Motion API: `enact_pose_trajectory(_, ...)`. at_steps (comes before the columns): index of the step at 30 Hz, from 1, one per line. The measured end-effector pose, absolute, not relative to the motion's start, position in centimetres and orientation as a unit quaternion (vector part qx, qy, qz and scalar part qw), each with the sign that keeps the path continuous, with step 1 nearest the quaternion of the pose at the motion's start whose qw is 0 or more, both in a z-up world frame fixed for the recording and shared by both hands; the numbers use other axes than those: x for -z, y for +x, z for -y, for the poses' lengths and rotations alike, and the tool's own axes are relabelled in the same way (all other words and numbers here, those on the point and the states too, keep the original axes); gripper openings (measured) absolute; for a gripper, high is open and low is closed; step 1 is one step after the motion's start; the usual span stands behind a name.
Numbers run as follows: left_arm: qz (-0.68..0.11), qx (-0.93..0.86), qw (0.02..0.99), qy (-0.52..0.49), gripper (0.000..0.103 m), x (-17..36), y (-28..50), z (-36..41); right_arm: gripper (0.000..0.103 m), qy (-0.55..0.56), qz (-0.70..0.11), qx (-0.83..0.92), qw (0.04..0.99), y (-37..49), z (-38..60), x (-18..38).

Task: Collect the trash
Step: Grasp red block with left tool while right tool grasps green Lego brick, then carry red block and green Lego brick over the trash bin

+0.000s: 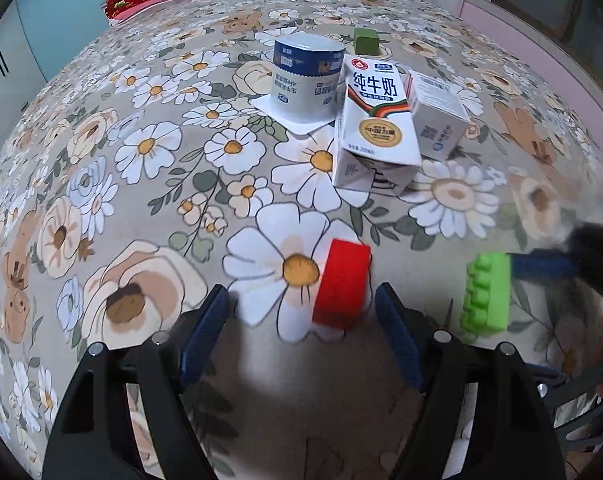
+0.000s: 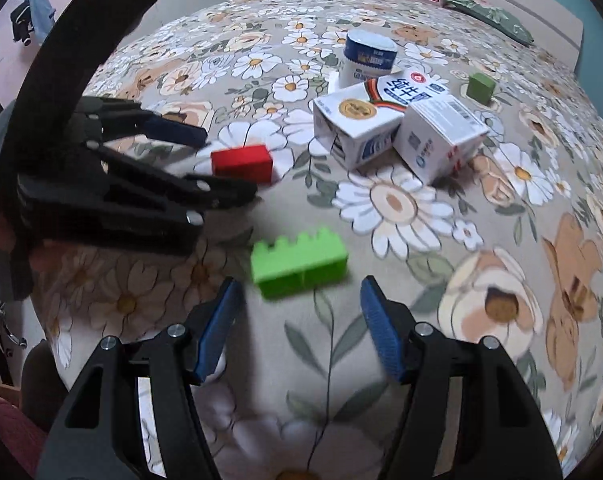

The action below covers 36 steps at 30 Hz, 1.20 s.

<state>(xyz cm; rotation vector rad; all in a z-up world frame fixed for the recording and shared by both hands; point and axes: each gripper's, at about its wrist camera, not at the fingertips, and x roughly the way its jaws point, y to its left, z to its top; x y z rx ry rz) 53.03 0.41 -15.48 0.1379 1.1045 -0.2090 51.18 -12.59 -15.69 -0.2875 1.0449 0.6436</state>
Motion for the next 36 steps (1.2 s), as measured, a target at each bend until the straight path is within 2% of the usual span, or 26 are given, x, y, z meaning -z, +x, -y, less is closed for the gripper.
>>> enact_pose_trajectory(1,-0.524,0.098,0.844,0.065,0.077,15.6,53.3,-0.3,0.064,-0.132,-0.488,-0.303,0.808,51.5,12.5,15.7)
enact_pose_trajectory(4,-0.526,0.094,0.843,0.062,0.064,15.8,54.0,-0.1,0.063,-0.129,-0.489,-0.307,0.806,52.5,12.2,16.0)
enact_pose_trajectory(5,-0.527,0.091,0.843,0.062,0.054,15.9,54.1,-0.1,0.061,-0.128,-0.488,-0.307,0.807,52.7,12.1,16.0)
enact_pose_trajectory(6,-0.528,0.086,0.842,0.065,0.048,15.9,54.3,0.1,0.049,-0.131,-0.487,-0.306,0.807,52.7,12.0,16.1)
enact_pose_trajectory(8,-0.529,0.085,0.842,0.066,0.022,15.7,54.5,0.4,0.046,-0.135,-0.485,-0.306,0.808,52.7,11.8,16.1)
enact_pose_trajectory(20,-0.528,0.065,0.843,0.078,0.022,13.0,52.2,0.5,0.046,-0.152,-0.451,-0.292,0.830,49.3,13.2,11.7)
enact_pose_trajectory(36,-0.417,0.079,0.898,0.116,0.022,-1.7,40.4,2.9,0.046,-0.169,-0.375,-0.233,0.881,38.8,16.8,-1.3)
